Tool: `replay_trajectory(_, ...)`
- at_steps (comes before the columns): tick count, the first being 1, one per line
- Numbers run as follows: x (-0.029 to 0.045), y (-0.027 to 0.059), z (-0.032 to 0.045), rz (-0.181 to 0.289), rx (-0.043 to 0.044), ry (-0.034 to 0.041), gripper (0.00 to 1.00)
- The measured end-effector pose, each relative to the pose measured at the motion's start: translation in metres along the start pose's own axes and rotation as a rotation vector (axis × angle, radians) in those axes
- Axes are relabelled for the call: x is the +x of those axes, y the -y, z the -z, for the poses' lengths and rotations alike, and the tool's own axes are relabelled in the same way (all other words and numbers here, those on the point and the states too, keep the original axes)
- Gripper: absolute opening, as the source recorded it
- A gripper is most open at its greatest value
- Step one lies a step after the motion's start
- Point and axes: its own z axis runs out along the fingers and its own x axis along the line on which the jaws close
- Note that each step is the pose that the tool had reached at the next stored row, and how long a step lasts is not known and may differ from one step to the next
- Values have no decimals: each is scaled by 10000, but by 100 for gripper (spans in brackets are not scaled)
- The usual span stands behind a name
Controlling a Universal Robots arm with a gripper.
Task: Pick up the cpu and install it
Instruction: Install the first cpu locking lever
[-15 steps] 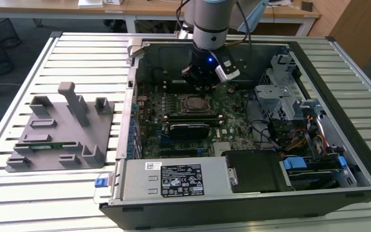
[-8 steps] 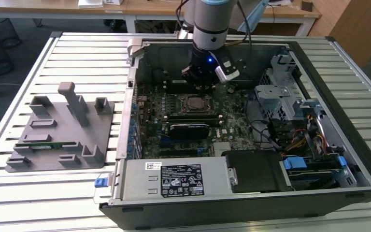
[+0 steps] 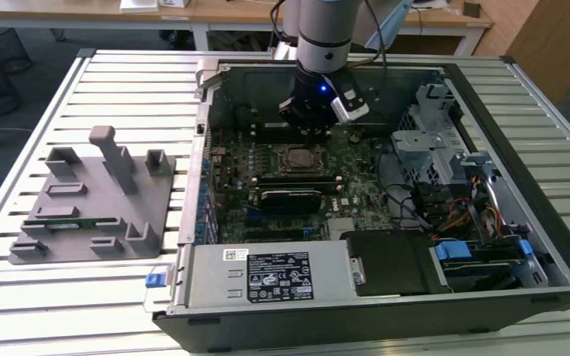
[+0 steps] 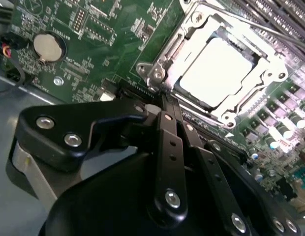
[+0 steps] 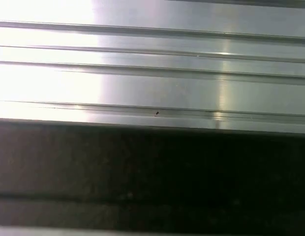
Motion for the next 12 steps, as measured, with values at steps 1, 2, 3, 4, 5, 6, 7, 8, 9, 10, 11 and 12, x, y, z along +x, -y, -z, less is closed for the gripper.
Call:
replay_trajectory(1,0,7,1,1,1,-1,11)
replay_trajectory(2,1,16,1,-1,0,-2,11)
replay_trajectory(3,1,25,1,-1,-1,-1,11)
replay_trajectory(4,1,33,2,0,-5,0,11)
replay_trajectory(5,2,37,2,-1,-10,-1,11)
replay_trajectory(6,2,40,2,-1,-15,-1,11)
replay_trajectory(7,2,42,2,-2,-18,-1,11)
replay_trajectory(8,2,45,2,-1,-21,0,11)
replay_trajectory(9,2,49,3,-1,-21,-1,11)
replay_trajectory(10,2,54,3,-2,-21,-1,11)
replay_trajectory(11,2,60,3,-1,-21,-1,11)
replay_trajectory(12,3,66,4,-1,-21,-2,11)
